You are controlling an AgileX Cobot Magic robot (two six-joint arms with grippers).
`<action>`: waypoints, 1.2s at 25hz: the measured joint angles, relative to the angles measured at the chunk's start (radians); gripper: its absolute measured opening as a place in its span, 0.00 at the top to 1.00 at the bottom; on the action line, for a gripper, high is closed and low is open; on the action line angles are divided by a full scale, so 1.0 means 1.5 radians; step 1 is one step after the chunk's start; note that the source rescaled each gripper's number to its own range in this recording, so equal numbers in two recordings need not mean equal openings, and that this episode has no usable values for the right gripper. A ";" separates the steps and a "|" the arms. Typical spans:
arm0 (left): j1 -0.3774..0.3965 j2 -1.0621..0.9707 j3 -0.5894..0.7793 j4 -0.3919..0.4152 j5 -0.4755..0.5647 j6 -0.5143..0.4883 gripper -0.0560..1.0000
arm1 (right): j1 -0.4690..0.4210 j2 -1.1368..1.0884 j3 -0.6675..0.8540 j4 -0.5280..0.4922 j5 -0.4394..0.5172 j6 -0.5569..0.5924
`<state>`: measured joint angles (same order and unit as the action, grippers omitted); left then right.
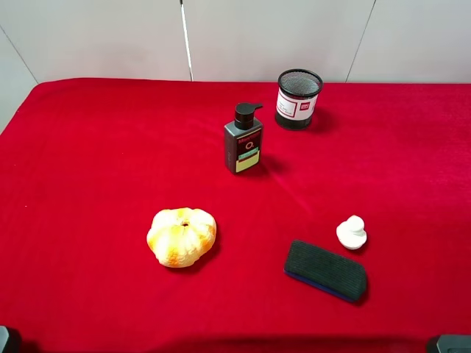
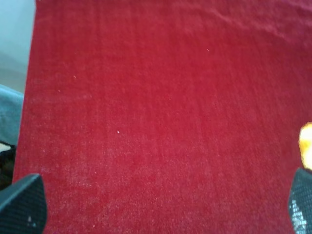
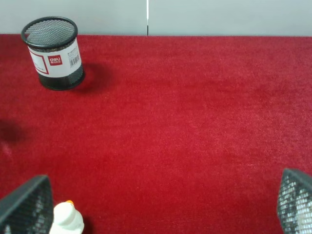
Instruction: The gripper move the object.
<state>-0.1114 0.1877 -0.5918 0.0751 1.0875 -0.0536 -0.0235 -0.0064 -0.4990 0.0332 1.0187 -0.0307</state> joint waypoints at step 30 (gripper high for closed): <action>0.006 -0.128 0.068 -0.034 -0.019 0.020 0.00 | 0.000 0.000 0.000 0.000 0.000 0.000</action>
<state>-0.1025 -0.0041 -0.4902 0.0244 1.0585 -0.0242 -0.0235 -0.0064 -0.4990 0.0332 1.0187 -0.0307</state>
